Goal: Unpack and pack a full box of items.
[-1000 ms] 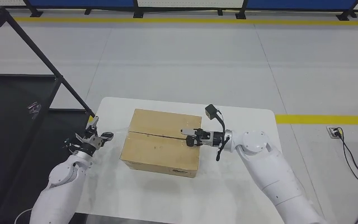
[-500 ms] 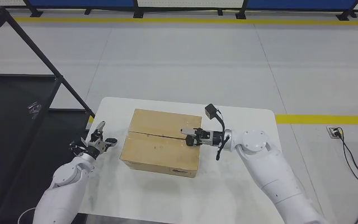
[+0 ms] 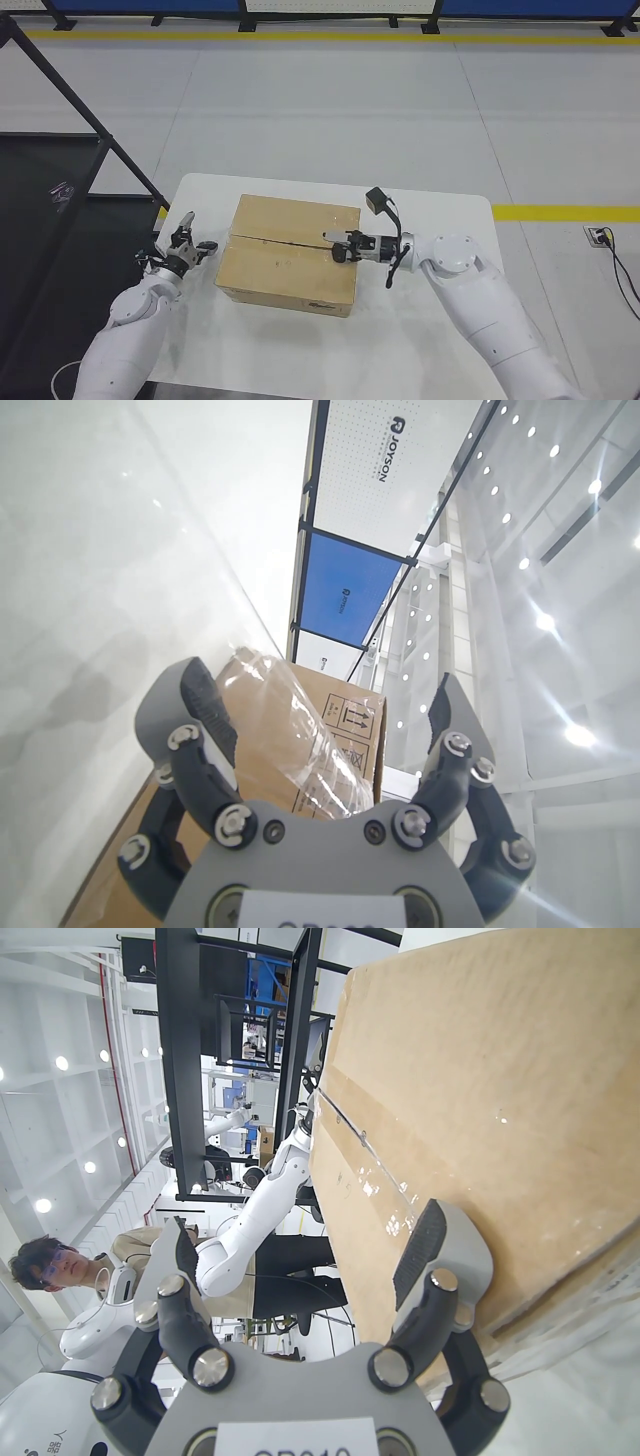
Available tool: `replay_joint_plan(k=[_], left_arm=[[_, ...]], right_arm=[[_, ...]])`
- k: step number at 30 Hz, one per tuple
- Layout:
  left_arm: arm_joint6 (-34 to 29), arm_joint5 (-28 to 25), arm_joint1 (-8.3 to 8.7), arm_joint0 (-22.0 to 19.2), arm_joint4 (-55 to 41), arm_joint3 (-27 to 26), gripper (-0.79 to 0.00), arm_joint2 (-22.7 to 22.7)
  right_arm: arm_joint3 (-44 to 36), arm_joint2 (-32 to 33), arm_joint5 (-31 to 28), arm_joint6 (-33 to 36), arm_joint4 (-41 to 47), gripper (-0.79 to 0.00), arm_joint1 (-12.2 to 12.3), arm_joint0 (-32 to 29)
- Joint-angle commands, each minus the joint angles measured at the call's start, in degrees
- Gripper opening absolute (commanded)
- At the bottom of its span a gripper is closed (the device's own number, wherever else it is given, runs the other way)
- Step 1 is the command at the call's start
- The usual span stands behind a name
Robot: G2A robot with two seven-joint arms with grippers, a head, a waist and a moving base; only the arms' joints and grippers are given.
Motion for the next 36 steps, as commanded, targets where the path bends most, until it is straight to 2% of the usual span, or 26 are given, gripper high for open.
replay_joint_plan(k=[1, 8, 16, 27, 36], left_arm=[[0.2, -0.5, -0.22, -0.7, -0.8, 1.0, 0.000, -0.3], [-0.7, -7.3, -0.01, -1.5, -0.9, 1.9, 0.000, -2.5], [-0.9, -10.1, 1.54, 0.6, 0.7, -3.2, 0.000, -6.9], [3.3, -8.9, 3.04, 5.7, 5.9, -13.9, 0.000, -11.2], [4.6, -6.5, 4.01, 8.7, 6.1, -19.9, 0.000, -15.9]], right_arm=[[-0.4, 0.1, 0.1, -0.1, -0.1, 0.000, 0.1, -0.3], [-1.8, 0.2, 0.7, -0.3, -0.5, 0.000, 0.3, -0.9], [-2.5, 0.0, 1.1, -0.3, -0.7, 0.000, 0.4, -1.0], [-1.3, -0.5, 2.1, -2.4, -0.5, 0.000, 0.1, -0.7], [-0.1, -0.7, 2.2, -2.7, 0.0, 0.000, 0.0, -0.4]])
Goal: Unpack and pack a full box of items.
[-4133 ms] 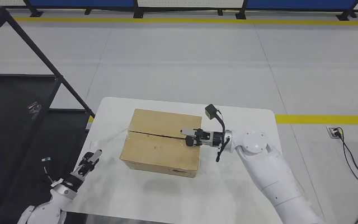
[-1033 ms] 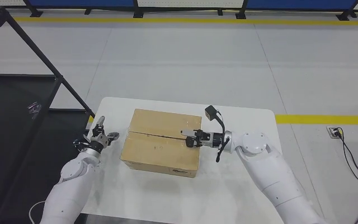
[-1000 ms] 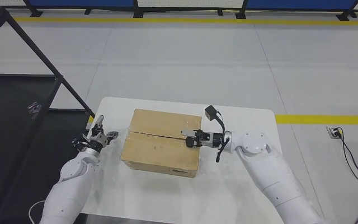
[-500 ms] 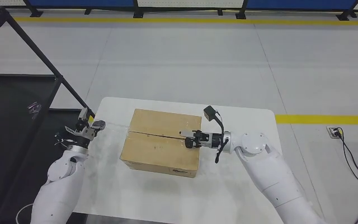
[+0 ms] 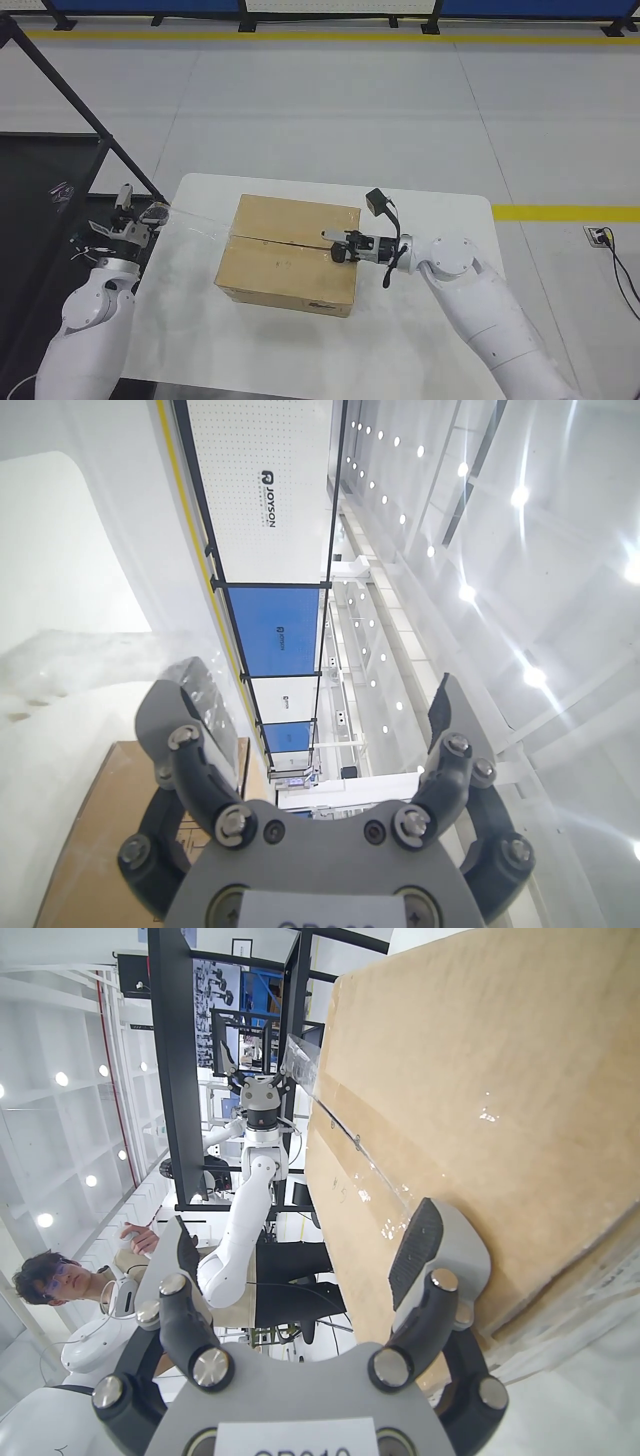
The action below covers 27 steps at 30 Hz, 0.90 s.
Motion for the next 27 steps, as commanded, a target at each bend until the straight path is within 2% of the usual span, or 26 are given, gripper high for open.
replay_joint_plan(k=[1, 15, 27], left_arm=[[0.1, 0.2, 0.16, 0.5, 0.2, -1.1, 0.000, -0.8], [1.2, 1.0, 0.61, 4.5, 3.4, -11.1, 0.000, -3.4], [4.7, 0.5, 0.34, 9.6, 9.5, -24.3, 0.000, -2.6]], right_arm=[[0.1, -0.1, 0.2, -0.4, -0.1, 0.000, 0.0, 0.1], [-0.3, -0.3, -0.2, -0.6, 0.1, 0.000, -0.1, -0.3], [-3.1, 1.5, -2.4, -2.6, 0.6, 0.000, 0.4, -2.4]])
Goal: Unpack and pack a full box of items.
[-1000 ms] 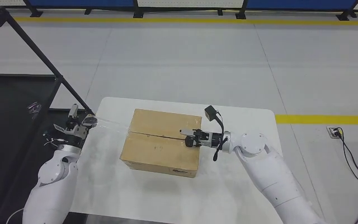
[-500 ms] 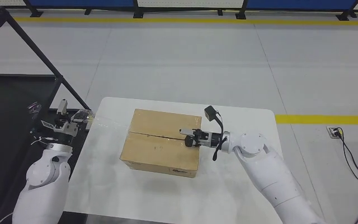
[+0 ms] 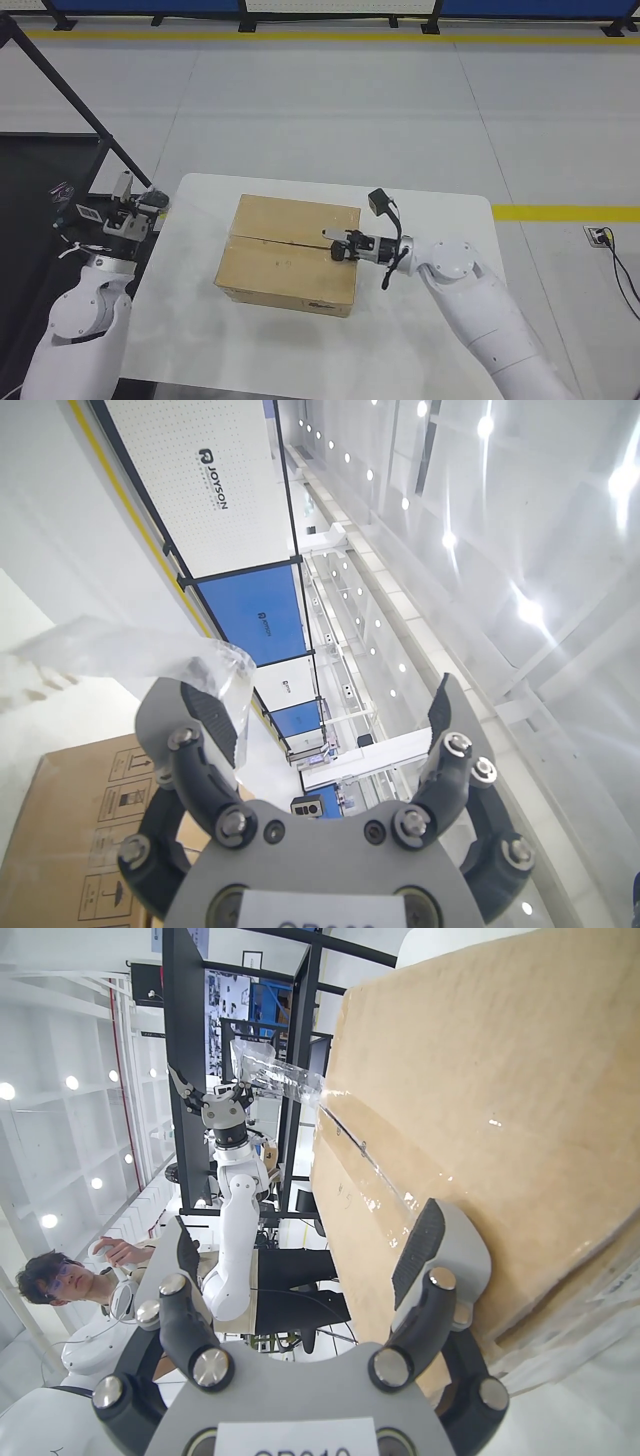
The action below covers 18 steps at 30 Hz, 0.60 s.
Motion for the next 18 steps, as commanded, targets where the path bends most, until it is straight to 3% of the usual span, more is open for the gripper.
replay_joint_plan(k=[1, 10, 18], left_arm=[[0.8, -0.1, -0.08, 0.9, 1.4, -2.4, 0.000, 0.3], [4.2, 0.9, -0.69, 3.7, 7.1, -11.8, 0.000, 3.5], [6.1, 3.5, -1.52, 2.7, 11.9, -15.1, 0.000, 8.7]], right_arm=[[-0.9, 0.7, -0.6, -0.4, 0.1, 0.000, 0.2, -0.7], [-4.5, 4.3, -1.2, -0.5, 0.0, 0.000, 1.6, -4.6], [-5.6, 6.2, -1.8, -0.1, 0.4, 0.000, 2.4, -6.5]])
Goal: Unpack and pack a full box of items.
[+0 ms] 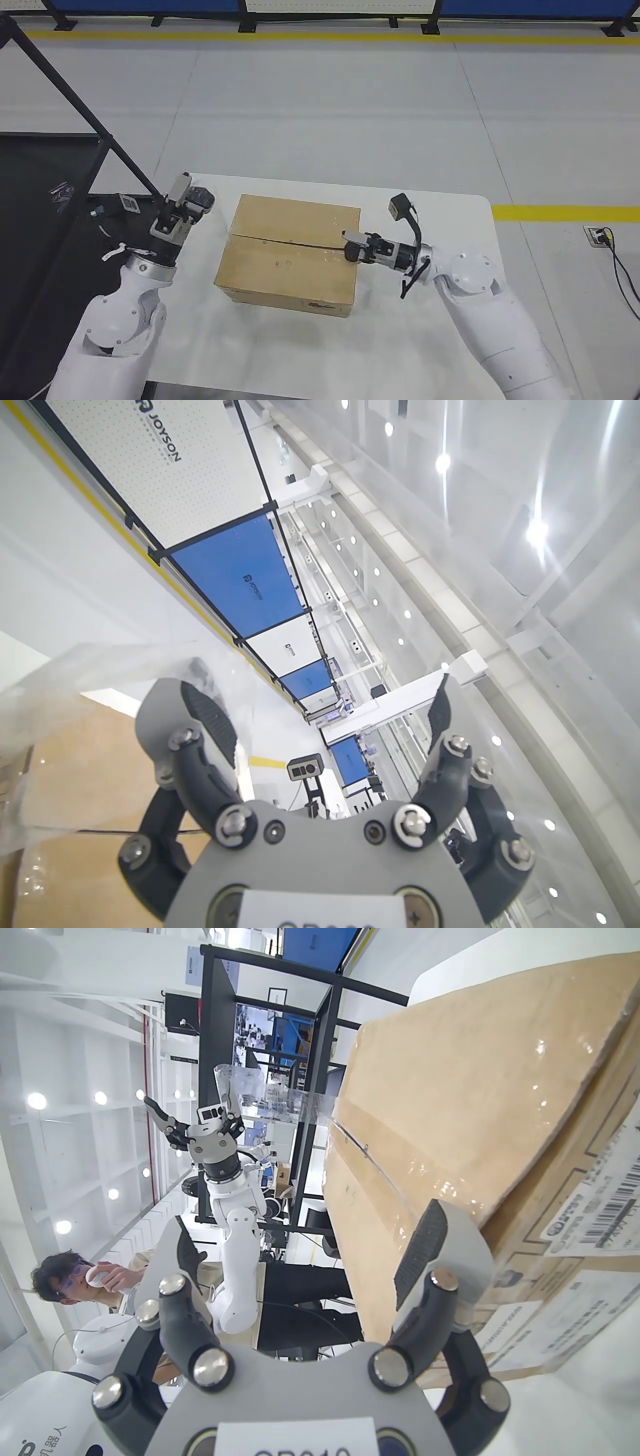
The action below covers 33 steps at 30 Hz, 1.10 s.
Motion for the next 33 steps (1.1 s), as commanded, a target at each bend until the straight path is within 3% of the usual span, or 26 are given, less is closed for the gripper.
replay_joint_plan(k=[1, 13, 33], left_arm=[[0.3, 0.5, -0.25, -0.5, 1.0, -0.2, 0.000, 1.6], [2.9, 2.3, -2.06, -4.2, 6.9, 1.6, 0.000, 10.7], [3.1, 2.8, -4.00, -5.3, 11.6, 2.7, 0.000, 16.6]], right_arm=[[-0.1, 0.4, -0.2, 0.0, 0.2, 0.000, 0.1, -0.4], [-0.9, 2.5, -0.9, 0.3, 1.0, 0.000, 1.1, -2.6], [-0.7, 3.5, -1.7, 0.5, 2.1, 0.000, 1.9, -4.1]])
